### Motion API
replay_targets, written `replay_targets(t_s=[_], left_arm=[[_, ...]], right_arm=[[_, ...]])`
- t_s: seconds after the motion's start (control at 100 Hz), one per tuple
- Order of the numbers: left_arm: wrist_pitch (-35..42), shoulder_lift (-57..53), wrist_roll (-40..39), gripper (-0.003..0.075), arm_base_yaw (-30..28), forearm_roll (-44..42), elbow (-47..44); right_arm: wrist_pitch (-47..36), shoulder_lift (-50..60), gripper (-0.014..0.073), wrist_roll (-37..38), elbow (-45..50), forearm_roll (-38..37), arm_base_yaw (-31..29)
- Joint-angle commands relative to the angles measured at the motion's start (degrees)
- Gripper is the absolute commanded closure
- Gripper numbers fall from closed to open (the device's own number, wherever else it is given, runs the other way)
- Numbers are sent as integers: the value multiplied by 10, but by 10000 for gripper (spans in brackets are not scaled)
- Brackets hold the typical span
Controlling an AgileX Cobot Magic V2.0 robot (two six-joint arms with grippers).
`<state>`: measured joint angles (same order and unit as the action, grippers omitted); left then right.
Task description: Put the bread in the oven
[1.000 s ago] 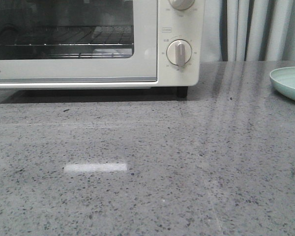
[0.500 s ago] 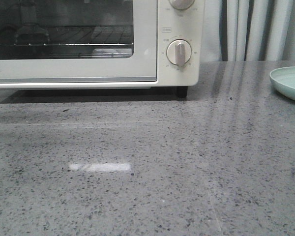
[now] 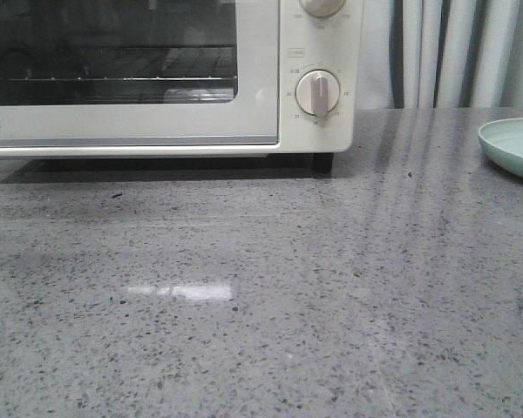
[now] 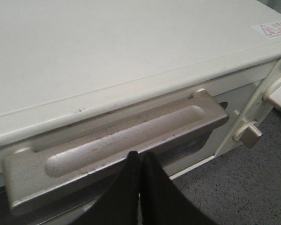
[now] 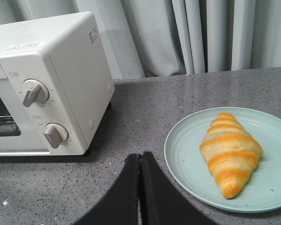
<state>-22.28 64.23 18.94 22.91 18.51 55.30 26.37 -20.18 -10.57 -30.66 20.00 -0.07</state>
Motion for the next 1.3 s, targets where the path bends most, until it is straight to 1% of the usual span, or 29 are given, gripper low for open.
replay_targets(t_s=[0.0, 0.1, 0.21, 0.31, 0.41, 0.48, 0.74, 0.84, 0.94, 0.99, 1.05, 1.15, 1.29], left_arm=[[53, -5, -1, 741, 3, -4, 19], [67, -7, -1, 741, 3, 1, 23], [62, -19, -1, 741, 3, 35, 25], [74, -31, -1, 741, 4, 32, 26], [109, -30, -1, 741, 4, 30, 26], [114, -19, -1, 741, 4, 19, 26], [53, 17, -1, 741, 4, -44, 26], [41, 24, -1, 741, 4, -47, 26], [7, 25, -1, 741, 4, -47, 26], [-16, 18, -1, 742, 4, -52, 25], [-24, 2, -1, 742, 4, -63, 14], [-33, -36, -1, 742, 4, -72, -21], [-82, -94, -1, 742, 4, -71, -75]], right_arm=[[-39, -9, 662, -7, -20, -1, 1], [-39, -9, 662, -7, -20, -1, 1], [-36, -9, 662, -7, -20, -1, 1], [-33, -9, 662, -7, -20, -1, 1], [-33, -9, 662, -7, -20, -1, 1], [-34, -9, 662, -7, -20, -1, 1], [-33, -9, 662, -7, -20, -1, 1], [-32, -9, 662, -7, -20, -1, 1], [-32, -9, 662, -7, -20, -1, 1], [-32, -9, 662, -7, -20, -1, 1], [-32, -9, 662, -7, -20, -1, 1], [-31, -9, 662, -7, -20, -1, 1], [-31, -9, 662, -7, -20, -1, 12]])
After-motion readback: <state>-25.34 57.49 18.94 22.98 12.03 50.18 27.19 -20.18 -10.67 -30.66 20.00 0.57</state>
